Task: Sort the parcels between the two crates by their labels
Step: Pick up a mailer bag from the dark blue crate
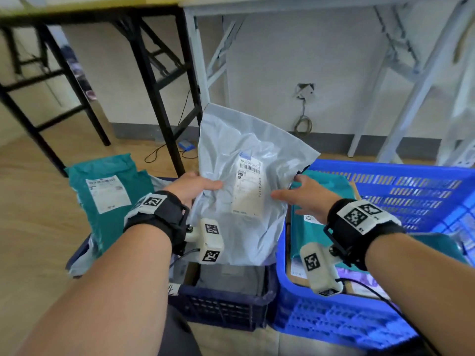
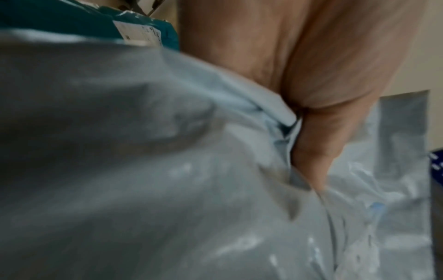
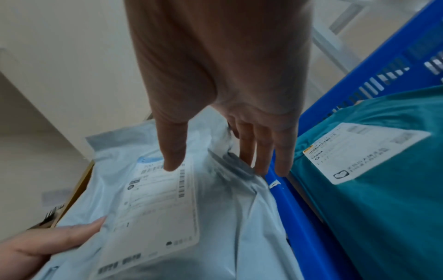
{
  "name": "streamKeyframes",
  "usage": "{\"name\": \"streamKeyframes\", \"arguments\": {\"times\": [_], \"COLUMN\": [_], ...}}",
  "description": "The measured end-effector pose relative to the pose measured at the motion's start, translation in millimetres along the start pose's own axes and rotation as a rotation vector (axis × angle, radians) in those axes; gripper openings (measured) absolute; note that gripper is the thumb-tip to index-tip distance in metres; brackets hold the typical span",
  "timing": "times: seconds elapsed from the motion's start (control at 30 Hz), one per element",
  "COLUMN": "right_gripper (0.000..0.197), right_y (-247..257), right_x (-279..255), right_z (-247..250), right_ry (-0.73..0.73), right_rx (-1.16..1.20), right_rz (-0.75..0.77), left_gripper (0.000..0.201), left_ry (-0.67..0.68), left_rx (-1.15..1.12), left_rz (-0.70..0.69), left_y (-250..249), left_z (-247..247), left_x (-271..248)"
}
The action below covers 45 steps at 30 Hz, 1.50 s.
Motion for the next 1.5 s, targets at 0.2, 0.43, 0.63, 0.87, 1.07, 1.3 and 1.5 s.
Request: {"name": "streamKeyframes", "arguments": {"times": [0.2, 0.43, 0.63, 0.87, 1.07, 1.3, 1.5], "right_gripper": [0.033, 0.03, 0.018, 0.013, 0.021, 0.027, 0.026], "right_y": [6.6, 4.9, 9.2, 19.8, 17.6, 16.5, 18.3], "right_x": [-5.6, 0.1, 3.8, 0.6, 0.9, 0.3, -4.1], "right_z": [2.1, -5.4, -8.7, -6.2, 2.8, 5.2, 6.6], "right_ry": [0.069, 0.125, 0.063, 0.017, -0.006, -0.031, -0.029], "right_rx": [0.237, 0.308, 0.447, 0.547, 0.591, 0.602, 0.595], "right_rz": [-0.003, 0.043, 0.049, 0.122, 0.12, 0.102, 0.109], "left_gripper": [0.05, 0.047, 0.046, 0.043, 0.045, 0.064, 0.064], "left_ry": [0.035, 0.009, 0.003, 0.004, 0.11, 0.093, 0.074], "left_rx": [-0.082, -0.205, -0.238, -0.332, -0.171, -0.135, -0.114], "left_rz": [-0.04, -0.099, -0.123, -0.177, -0.148, -0.13, -0.137], "left_y": [-17.7, -24.8, -24.4, -20.2, -13.0, -12.6, -13.5], "left_z": [1.0, 20.0, 20.5, 22.3, 13.7, 8.6, 5.5], "left_x": [-4.4, -1.5, -4.2, -7.1, -9.4, -6.2, -3.2]}}
Point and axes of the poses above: each hand's wrist, its own x-axis towards the middle knuckle, its own z-axis out of the back of the hand, y = z × x, the point moved 2 cm from there along x, towards the middle knuckle, and after that the axes turned 6 degrees about x, right-handed, at the moved point
